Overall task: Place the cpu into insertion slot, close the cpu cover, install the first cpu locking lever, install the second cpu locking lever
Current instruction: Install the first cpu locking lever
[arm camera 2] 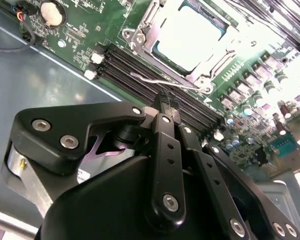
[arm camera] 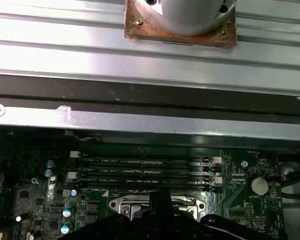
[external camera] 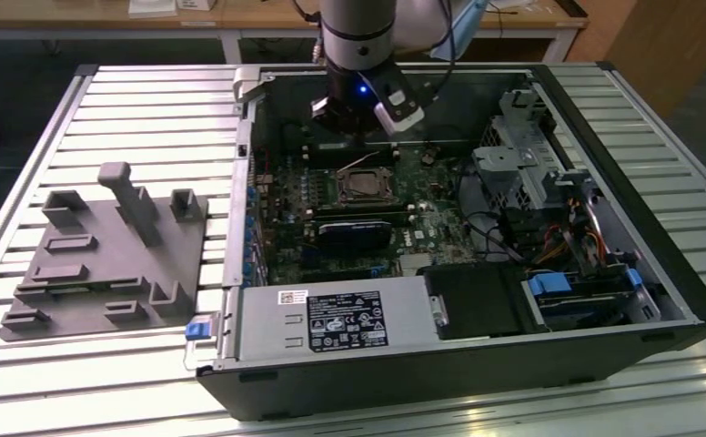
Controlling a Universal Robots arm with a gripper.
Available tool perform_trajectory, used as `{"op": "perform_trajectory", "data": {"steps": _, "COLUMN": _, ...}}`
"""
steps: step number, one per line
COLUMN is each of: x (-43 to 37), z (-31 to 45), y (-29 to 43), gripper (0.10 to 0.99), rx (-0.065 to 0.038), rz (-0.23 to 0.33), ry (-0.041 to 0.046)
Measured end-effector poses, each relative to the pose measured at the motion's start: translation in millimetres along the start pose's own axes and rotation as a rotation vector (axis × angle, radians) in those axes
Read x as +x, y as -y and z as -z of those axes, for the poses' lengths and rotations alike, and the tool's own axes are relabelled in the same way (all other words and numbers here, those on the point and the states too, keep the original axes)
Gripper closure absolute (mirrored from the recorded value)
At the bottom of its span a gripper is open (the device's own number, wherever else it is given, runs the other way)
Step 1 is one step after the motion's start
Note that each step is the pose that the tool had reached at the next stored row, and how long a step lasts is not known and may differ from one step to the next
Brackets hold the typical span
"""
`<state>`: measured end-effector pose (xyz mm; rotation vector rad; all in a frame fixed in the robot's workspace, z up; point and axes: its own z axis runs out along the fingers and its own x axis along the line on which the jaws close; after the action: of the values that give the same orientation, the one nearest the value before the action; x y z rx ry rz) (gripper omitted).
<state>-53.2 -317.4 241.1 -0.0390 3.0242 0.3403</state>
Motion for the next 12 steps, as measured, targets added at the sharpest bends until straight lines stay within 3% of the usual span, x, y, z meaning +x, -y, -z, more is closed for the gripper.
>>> {"op": "perform_trajectory", "data": {"steps": 12, "x": 1.2, "z": -12.3, "y": 2.8, "gripper": 0.980, "rx": 0.001, "rz": 0.004, "ry": 0.0378}}
